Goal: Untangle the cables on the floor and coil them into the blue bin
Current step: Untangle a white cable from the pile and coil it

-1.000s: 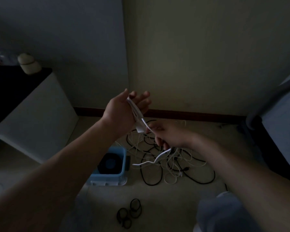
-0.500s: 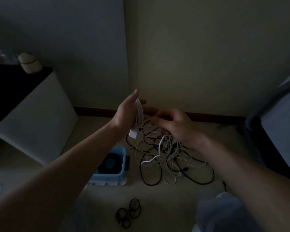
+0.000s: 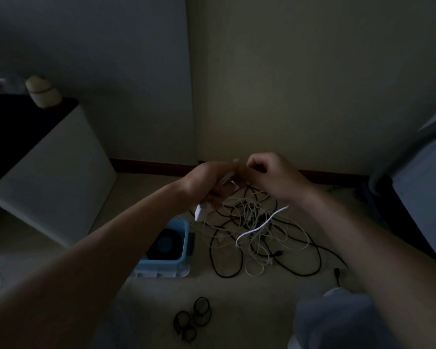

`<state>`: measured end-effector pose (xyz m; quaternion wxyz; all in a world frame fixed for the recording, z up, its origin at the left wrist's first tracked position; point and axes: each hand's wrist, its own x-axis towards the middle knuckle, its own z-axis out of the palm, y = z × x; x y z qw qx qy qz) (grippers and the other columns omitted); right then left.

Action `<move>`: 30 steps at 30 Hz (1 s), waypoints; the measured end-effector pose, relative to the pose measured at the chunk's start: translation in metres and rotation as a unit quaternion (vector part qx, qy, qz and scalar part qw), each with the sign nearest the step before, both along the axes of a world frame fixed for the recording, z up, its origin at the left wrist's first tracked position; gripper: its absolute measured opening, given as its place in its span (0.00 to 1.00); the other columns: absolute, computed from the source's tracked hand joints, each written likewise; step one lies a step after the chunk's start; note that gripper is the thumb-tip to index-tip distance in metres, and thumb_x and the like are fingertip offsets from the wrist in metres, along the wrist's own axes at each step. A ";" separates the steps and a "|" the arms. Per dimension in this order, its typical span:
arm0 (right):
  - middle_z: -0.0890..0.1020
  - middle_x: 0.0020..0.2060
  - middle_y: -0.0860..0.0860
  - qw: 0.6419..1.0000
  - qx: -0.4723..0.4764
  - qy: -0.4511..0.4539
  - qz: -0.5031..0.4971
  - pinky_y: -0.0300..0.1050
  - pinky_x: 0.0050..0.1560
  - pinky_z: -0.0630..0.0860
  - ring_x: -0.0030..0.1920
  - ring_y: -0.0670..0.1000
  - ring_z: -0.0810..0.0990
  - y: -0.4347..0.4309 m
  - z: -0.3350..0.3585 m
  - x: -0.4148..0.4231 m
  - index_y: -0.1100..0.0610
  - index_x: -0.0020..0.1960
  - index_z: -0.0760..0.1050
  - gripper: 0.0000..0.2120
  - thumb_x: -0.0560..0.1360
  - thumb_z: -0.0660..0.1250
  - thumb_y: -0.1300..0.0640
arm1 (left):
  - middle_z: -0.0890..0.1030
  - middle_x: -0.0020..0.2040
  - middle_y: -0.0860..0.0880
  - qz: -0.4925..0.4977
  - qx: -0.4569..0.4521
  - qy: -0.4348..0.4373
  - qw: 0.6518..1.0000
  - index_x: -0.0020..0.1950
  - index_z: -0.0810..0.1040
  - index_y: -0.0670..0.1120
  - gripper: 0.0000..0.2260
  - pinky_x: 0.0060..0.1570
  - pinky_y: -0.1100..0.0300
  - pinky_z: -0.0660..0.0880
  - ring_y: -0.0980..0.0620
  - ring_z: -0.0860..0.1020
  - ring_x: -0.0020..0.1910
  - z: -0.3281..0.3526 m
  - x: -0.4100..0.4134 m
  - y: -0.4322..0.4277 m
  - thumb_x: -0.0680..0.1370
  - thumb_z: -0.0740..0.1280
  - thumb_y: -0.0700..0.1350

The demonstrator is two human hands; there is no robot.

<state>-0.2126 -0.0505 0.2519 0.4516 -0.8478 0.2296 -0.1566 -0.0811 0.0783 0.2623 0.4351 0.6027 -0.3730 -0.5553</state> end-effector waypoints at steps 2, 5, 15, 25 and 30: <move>0.78 0.28 0.41 0.999 0.034 -0.001 0.038 0.37 0.36 0.68 0.31 0.39 0.73 -0.007 0.001 -0.002 0.52 0.38 0.78 0.09 0.76 0.71 0.50 | 0.58 0.30 0.50 0.002 0.010 -0.035 0.999 0.46 0.74 0.43 0.17 0.29 0.58 0.54 0.53 0.56 0.27 0.001 0.001 0.002 0.85 0.54 0.51; 0.82 0.36 0.45 0.997 0.038 -0.044 0.050 0.40 0.43 0.74 0.39 0.43 0.78 -0.013 0.004 -0.007 0.51 0.42 0.82 0.06 0.77 0.71 0.58 | 0.59 0.29 0.51 -0.022 0.017 -0.034 0.999 0.43 0.73 0.44 0.18 0.27 0.61 0.57 0.54 0.57 0.25 0.001 0.003 0.003 0.85 0.54 0.53; 0.72 0.25 0.44 0.997 0.077 -0.026 0.000 0.35 0.27 0.64 0.24 0.40 0.68 -0.012 -0.015 -0.003 0.46 0.36 0.80 0.19 0.83 0.60 0.56 | 0.58 0.23 0.54 0.058 -0.057 0.240 0.967 0.35 0.66 0.49 0.16 0.25 0.61 0.53 0.56 0.53 0.21 0.005 0.004 -0.003 0.81 0.54 0.54; 0.76 0.25 0.47 0.984 0.126 0.100 0.072 0.45 0.32 0.76 0.24 0.47 0.73 0.018 -0.030 0.012 0.50 0.57 0.76 0.11 0.84 0.55 0.57 | 0.73 0.32 0.51 0.201 -0.141 0.437 0.865 0.42 0.70 0.46 0.13 0.37 0.61 0.73 0.55 0.72 0.27 0.001 0.017 -0.003 0.83 0.53 0.48; 0.80 0.29 0.49 0.978 0.131 0.100 0.127 0.47 0.36 0.75 0.29 0.48 0.78 0.024 -0.024 0.007 0.53 0.47 0.78 0.07 0.81 0.63 0.61 | 0.86 0.49 0.43 0.279 -0.153 0.348 0.882 0.43 0.69 0.46 0.14 0.51 0.52 0.76 0.46 0.85 0.48 0.003 0.019 -0.003 0.86 0.51 0.45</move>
